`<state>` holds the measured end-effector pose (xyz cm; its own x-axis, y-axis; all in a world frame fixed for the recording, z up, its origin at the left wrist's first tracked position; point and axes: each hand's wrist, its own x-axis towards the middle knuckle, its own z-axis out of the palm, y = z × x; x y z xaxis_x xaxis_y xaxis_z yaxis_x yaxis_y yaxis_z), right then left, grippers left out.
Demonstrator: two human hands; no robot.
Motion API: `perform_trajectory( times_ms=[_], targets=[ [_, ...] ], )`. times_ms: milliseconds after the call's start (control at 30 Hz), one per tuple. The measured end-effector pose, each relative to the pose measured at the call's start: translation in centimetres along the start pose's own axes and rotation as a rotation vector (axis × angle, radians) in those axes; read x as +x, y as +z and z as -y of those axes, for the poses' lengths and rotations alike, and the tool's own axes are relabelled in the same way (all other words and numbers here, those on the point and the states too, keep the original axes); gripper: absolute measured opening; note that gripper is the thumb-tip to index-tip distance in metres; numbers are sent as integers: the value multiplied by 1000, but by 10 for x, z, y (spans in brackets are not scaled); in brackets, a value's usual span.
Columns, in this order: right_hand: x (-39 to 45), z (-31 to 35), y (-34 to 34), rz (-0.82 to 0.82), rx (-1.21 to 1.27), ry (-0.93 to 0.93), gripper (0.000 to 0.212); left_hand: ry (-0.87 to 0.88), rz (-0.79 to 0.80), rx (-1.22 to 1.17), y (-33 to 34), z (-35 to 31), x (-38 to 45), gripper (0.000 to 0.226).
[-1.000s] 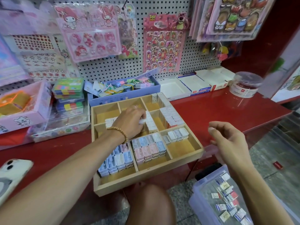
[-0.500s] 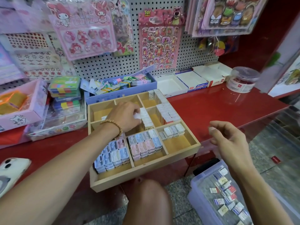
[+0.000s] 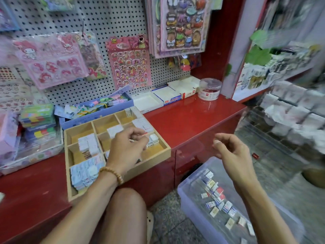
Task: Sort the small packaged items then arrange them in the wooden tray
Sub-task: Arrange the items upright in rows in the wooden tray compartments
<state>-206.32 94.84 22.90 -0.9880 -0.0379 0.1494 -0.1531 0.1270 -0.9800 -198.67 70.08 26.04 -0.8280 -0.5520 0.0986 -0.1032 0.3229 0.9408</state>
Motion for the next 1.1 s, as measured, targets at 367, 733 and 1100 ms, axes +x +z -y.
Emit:
perform_trajectory(
  times_ms=[367, 733, 1100],
  targets=[
    [-46, -79, -112, -191, 16, 196, 10, -72, 275, -5, 131, 27, -94, 8],
    [-56, -231, -130, -288, -88, 511, 16, -70, 596, 385, 251, 131, -80, 16],
    [-22, -391, -96, -233, -123, 822, 12, 69, 714, 946, 302, 249, -38, 28]
  ],
)
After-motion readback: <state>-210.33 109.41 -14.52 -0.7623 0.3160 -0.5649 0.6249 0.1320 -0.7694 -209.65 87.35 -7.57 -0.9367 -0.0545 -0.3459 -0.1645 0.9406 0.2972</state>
